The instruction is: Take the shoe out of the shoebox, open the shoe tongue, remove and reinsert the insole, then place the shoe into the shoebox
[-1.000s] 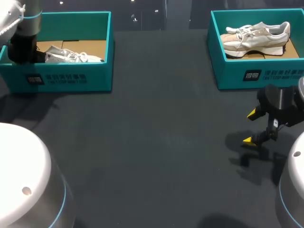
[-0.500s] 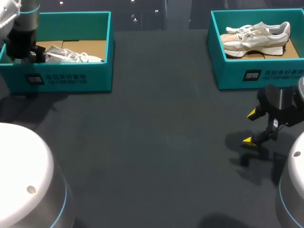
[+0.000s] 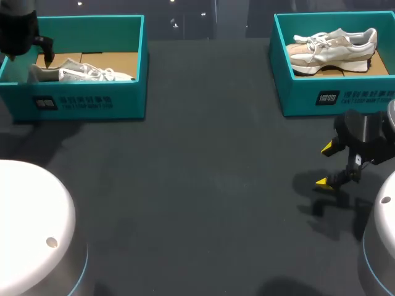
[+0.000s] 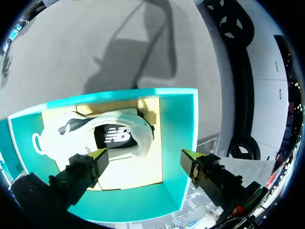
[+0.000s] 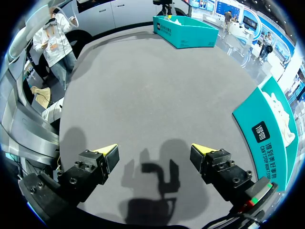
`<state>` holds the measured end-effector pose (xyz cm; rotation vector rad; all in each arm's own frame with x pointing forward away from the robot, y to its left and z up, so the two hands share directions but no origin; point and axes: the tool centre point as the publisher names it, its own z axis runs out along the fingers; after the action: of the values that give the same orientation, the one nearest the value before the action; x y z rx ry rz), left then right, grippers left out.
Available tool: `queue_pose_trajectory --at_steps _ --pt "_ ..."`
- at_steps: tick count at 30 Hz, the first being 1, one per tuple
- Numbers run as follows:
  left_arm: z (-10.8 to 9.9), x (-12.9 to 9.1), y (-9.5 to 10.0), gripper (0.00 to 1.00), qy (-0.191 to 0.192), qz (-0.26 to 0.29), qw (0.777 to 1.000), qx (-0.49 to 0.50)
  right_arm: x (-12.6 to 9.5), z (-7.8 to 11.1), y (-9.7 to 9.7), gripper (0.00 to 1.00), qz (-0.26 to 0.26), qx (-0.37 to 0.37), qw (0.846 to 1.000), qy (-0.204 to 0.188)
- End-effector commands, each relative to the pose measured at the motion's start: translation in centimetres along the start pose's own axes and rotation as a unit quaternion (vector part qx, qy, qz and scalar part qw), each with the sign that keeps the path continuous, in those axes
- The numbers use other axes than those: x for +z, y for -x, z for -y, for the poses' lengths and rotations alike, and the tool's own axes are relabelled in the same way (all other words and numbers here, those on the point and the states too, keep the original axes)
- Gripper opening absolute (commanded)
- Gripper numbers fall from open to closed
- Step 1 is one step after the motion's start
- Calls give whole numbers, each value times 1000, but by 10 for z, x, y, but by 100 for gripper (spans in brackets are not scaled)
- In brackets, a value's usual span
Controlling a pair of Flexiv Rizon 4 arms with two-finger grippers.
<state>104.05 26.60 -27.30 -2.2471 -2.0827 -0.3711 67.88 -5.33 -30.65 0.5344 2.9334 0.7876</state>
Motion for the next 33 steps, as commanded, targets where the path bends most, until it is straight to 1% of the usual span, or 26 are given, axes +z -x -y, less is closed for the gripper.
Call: queue_pose_trajectory --at_steps 1,6,11,15,16,30,31,33 --pt "17 -49 -11 100 0 17 1000 1 -1 0 -2 100 2 0 1000 -1" --pt "30 -86 -22 100 1 41 999 -3 -1 0 -2 100 2 0 1000 -1" --pt "38 -120 -31 100 11 43 999 1 -1 0 -2 100 2 0 1000 -1" --pt "43 -137 -36 100 19 47 999 -3 -1 0 -2 100 2 0 1000 -1" --pt "43 -140 -38 100 19 47 999 -3 -1 0 -2 100 2 0 1000 -1" --pt "43 -140 -38 100 19 47 999 -3 -1 0 -2 100 2 0 1000 -1" --pt "43 -140 -38 100 19 47 999 -3 -1 -3 2 100 5 18 1000 -18" --pt "43 -140 -38 100 19 47 999 -3 -4 -11 10 100 17 46 998 -39"
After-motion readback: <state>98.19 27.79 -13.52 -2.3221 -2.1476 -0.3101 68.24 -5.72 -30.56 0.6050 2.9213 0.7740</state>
